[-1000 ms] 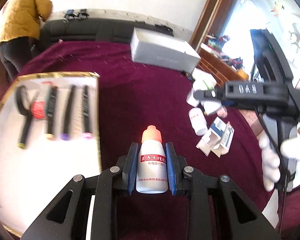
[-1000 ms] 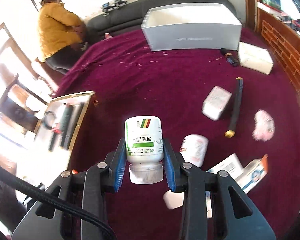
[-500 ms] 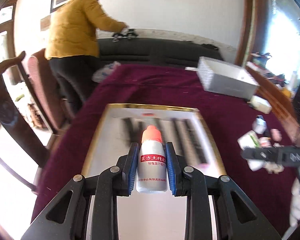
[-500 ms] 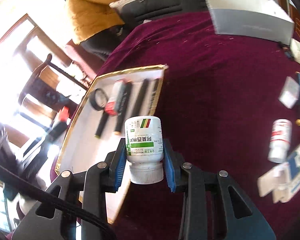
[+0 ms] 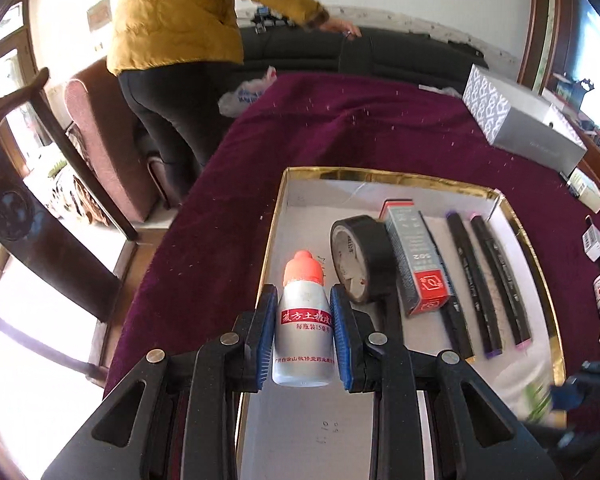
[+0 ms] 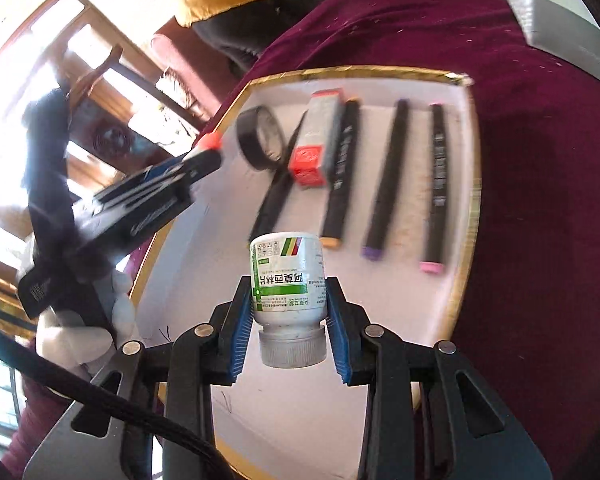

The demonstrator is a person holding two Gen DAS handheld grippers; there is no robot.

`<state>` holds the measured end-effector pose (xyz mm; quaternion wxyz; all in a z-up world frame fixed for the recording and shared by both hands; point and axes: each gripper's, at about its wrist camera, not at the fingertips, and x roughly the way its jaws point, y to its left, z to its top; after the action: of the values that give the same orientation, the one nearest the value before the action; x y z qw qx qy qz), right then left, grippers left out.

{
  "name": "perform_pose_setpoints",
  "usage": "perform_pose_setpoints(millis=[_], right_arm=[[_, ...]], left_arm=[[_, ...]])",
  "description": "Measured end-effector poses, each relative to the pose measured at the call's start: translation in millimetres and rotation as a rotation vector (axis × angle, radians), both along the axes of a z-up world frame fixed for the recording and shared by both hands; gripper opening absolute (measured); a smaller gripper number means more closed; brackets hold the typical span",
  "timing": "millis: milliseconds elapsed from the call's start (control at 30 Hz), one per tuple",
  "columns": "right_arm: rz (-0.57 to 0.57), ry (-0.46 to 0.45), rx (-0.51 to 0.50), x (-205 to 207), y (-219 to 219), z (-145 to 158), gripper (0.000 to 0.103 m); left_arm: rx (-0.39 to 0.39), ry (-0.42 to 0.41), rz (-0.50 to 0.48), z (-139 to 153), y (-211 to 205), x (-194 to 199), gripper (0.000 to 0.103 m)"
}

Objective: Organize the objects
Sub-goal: 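Carry both bottles into the white tray and open both tools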

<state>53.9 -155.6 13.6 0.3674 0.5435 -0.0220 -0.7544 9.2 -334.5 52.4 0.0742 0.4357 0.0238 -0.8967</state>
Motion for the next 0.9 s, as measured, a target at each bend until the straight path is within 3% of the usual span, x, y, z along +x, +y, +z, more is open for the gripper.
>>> perform_pose_setpoints(millis=[67, 200, 300, 433, 633, 900], right_arm=[[0.014, -0.016, 0.013, -1.6, -11.3, -7.1, 0.033], [0.026, -0.022, 0.057, -3.9, -31.2, -18.0, 0.033], [0.031, -0.021, 0.085, -7.3, -42.0, -23.2, 0.033], [0.027, -0.021, 0.104, -12.0, -51.8, -29.0, 0.033], [0.016, 0.018, 0.121, -12.0, -55.9, -29.9, 0.033], [-0.003, 0.092, 0.079, -5.6, -49.8, -14.5, 0.048]], left_arm=[[-0.032, -0.007, -0.004, -1.5, 0.4, -8.4, 0.023], [-0.003, -0.055, 0.002, -8.2, -3.3, -24.7, 0.023], [-0.004, -0.043, 0.001, -7.8, -3.7, -27.5, 0.023], [0.071, -0.033, 0.009, -6.4, -13.1, -32.3, 0.023], [0.254, -0.027, 0.013, -1.7, -33.2, -32.1, 0.024], [0.302, 0.048, 0.009, 26.8, -37.6, -20.3, 0.027]])
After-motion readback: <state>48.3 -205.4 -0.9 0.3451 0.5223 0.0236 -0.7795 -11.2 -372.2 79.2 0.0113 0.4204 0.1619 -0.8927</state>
